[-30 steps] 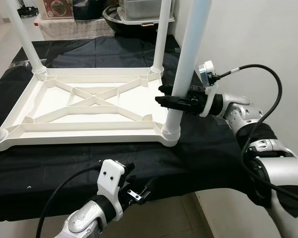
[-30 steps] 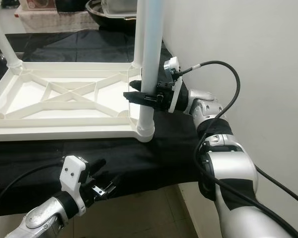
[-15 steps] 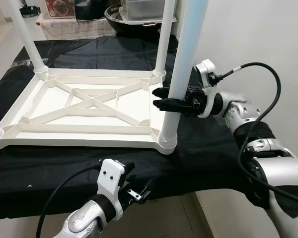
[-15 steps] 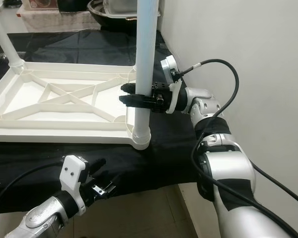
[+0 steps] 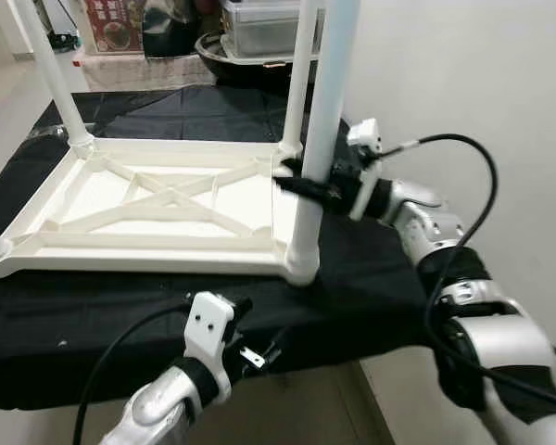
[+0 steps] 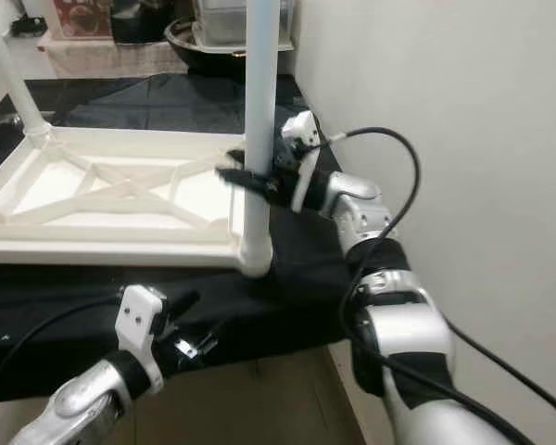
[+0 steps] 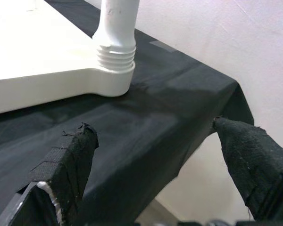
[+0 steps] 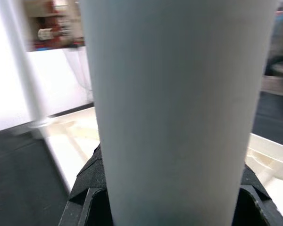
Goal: Building children table
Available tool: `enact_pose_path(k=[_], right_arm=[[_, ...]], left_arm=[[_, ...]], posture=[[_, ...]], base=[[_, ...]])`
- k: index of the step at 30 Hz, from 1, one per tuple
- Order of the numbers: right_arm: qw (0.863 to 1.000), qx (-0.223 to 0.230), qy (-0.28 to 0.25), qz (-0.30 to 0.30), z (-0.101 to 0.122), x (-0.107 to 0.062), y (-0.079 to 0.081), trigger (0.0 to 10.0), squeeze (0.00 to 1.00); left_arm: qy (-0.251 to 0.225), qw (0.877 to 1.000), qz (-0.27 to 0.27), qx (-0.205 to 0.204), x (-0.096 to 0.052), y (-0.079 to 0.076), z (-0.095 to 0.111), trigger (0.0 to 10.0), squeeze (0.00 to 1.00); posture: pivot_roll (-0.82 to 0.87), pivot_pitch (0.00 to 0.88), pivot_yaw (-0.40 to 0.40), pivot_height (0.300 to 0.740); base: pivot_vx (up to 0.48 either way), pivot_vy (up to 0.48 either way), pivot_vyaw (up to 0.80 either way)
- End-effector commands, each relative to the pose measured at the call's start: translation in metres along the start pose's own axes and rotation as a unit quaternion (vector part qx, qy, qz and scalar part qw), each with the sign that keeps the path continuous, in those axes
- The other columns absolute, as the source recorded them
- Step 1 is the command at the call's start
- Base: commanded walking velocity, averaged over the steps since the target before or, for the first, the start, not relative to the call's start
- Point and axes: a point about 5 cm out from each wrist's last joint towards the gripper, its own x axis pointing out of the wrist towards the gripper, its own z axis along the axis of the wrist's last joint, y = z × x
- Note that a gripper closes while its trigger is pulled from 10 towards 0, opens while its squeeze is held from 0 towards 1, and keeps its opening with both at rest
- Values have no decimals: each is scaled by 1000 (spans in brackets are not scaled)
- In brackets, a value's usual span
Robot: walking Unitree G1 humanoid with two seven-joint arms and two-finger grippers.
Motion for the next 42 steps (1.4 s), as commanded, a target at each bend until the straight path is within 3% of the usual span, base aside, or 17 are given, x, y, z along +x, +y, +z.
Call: enact_pose_path(k=[1, 2, 4, 6, 7, 19, 20, 21, 23, 24, 26, 27, 32, 33, 35, 39, 42], right_arm=[[995, 16, 1, -95, -11, -9, -10, 0, 0], [995, 16, 1, -95, -11, -9, -10, 0, 0], [947, 26, 8, -321, -26, -22, -18, 0, 0], [947, 26, 8, -321, -26, -22, -18, 0, 0], [880, 36, 10, -474, -40, -31, -8, 0, 0], [790, 100, 12, -605, -60, -3, 23, 0, 0], [790, 100, 12, -605, -60, -3, 23, 0, 0], [790, 105, 18, -604, -61, -2, 26, 4118, 0], [792, 107, 22, -601, -62, -2, 27, 4118, 0], [798, 108, 26, -592, -63, -1, 28, 10000, 0], [812, 100, 25, -574, -64, -1, 30, 10000, 0], [830, 88, 26, -551, -66, -3, 32, 10000, 1000], [842, 77, 27, -533, -76, -14, 30, 10000, 1000], [859, 78, 21, -506, -78, -15, 29, 10000, 0], [871, 78, 16, -484, -79, -15, 27, 10000, 0], [948, 63, 11, -312, -82, -23, 18, 10000, 0], [956, 63, 17, -286, -83, -25, 17, 10000, 0]], left_arm=[[7, 1000, 1, -1, 0, 1, -4, 10000, 0], [7, 1000, 1, -1, 0, 1, -4, 10000, 0], [10, 1000, -1, 2, 3, 4, -6, 10000, 0], [10, 1000, -1, 2, 3, 4, -6, 10000, 0], [9, 1000, 0, 5, 5, 6, -7, 10000, 0], [-74, 994, 38, 65, -1, 0, 14, 10000, 0], [-74, 994, 38, 65, -1, 0, 14, 10000, 0], [-78, 994, 39, 71, -1, -2, 16, 10000, 0], [-82, 993, 40, 74, -2, -4, 17, 10000, 0], [-83, 993, 40, 74, -3, -5, 17, 10000, 0], [-83, 993, 40, 71, -3, -8, 17, 10000, 0], [-81, 994, 39, 68, -3, -9, 16, 10000, 0], [-80, 994, 38, 64, -1, -11, 13, 10000, 0], [-79, 994, 38, 63, -1, -11, 12, 10000, 0], [-79, 994, 38, 63, -1, -11, 12, 10000, 0], [-75, 995, 39, 57, -1, -13, 8, 10000, 0], [-74, 995, 39, 56, -1, -14, 7, 10000, 0]], posture=[[83, 78, -28, 740], [83, 78, -28, 740], [59, 57, -14, 740], [59, 57, -14, 740], [55, 48, -18, 740], [85, 40, -43, 740], [85, 40, -43, 740], [83, 39, -45, 740], [82, 39, -46, 740], [77, 36, -43, 740], [73, 34, -41, 740], [74, 35, -41, 740], [68, 33, -34, 740], [67, 34, -35, 740], [65, 35, -34, 740], [63, 39, -34, 740], [63, 39, -34, 740]], base=[[0, 0, 0], [0, 0, 0], [0, 0, 0], [0, 0, 0], [0, 0, 0], [0, 0, 0], [0, 0, 0], [0, 0, 0], [0, 0, 0], [0, 0, 0], [0, 0, 0], [0, 0, 0], [0, 0, 0], [0, 0, 0], [0, 0, 0], [0, 0, 0], [0, 0, 0]])
